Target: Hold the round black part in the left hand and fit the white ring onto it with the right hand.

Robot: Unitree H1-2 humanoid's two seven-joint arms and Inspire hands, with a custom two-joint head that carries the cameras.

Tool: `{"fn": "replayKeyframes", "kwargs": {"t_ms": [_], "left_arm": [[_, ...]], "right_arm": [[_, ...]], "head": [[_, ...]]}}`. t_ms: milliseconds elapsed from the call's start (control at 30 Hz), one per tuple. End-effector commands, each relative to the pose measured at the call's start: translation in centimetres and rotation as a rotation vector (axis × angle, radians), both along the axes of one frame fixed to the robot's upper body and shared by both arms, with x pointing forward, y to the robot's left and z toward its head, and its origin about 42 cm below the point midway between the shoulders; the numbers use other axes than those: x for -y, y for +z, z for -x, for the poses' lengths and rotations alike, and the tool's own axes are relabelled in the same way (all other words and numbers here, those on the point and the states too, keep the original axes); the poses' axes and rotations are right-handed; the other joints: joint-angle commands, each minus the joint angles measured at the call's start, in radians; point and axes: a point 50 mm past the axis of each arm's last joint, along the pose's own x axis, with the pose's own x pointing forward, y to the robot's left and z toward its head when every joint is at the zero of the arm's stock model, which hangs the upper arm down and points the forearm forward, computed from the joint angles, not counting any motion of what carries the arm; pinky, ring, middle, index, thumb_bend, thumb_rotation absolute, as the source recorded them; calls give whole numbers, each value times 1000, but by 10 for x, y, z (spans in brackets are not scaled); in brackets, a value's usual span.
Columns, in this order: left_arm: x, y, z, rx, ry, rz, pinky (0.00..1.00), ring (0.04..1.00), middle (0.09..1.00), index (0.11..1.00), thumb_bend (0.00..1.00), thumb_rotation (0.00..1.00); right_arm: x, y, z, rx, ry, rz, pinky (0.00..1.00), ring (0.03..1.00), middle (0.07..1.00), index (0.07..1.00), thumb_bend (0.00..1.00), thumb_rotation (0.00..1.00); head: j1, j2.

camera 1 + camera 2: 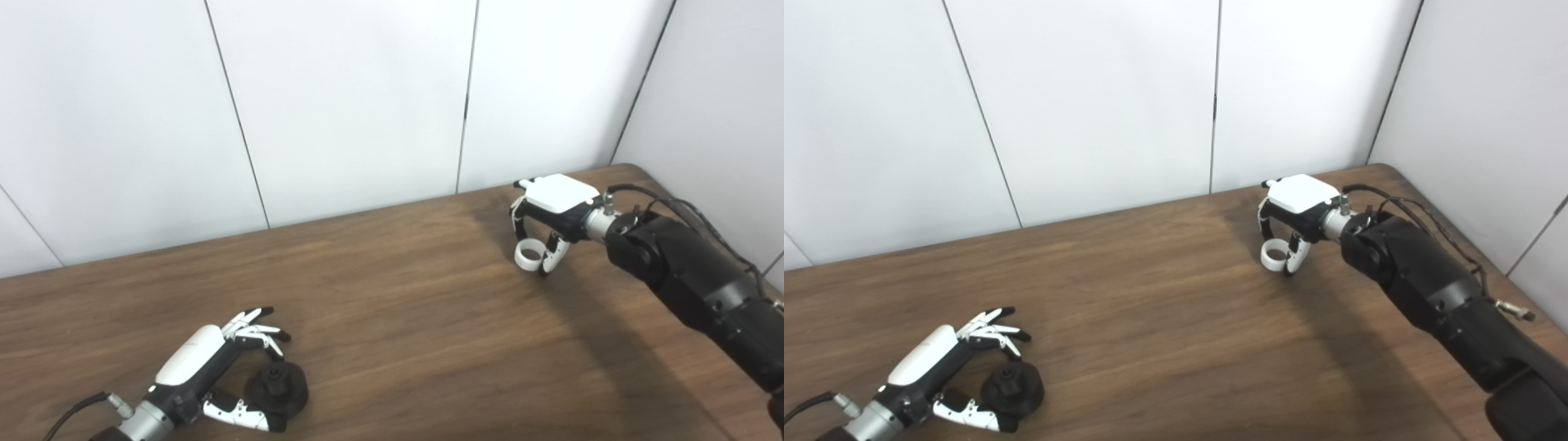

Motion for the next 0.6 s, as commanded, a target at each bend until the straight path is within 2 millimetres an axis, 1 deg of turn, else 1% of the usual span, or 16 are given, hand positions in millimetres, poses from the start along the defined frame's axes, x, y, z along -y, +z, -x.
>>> {"fn": "replayKeyframes", "kwargs": {"t_ms": [0, 167, 233, 433, 567], "left_arm": [[3, 14, -10, 44, -11, 15, 1000, 983, 790, 482, 524, 63], [7, 11, -8, 41, -13, 26, 1000, 979, 786, 482, 524, 62], [8, 10, -7, 40, -9, 26, 1000, 980, 786, 482, 524, 62], [10, 4, -7, 35, -6, 19, 1000, 985, 788, 482, 524, 61], [13, 3, -5, 31, -10, 23, 1000, 990, 794, 482, 524, 60]], "right_arm": [[-4, 43, -7, 129, 53, 12, 1000, 1000, 824, 483, 526, 140], [-21, 55, -5, 143, 114, 3, 1000, 1000, 855, 484, 526, 142], [-31, 60, -2, 144, 153, -24, 1000, 1000, 862, 484, 526, 141], [-64, 68, 9, 149, 256, -64, 1000, 1000, 876, 483, 526, 140], [-91, 77, 17, 168, 352, -111, 1000, 1000, 871, 482, 526, 140]], "head": [[5, -1], [18, 1], [26, 2], [54, 11], [86, 24]]}}
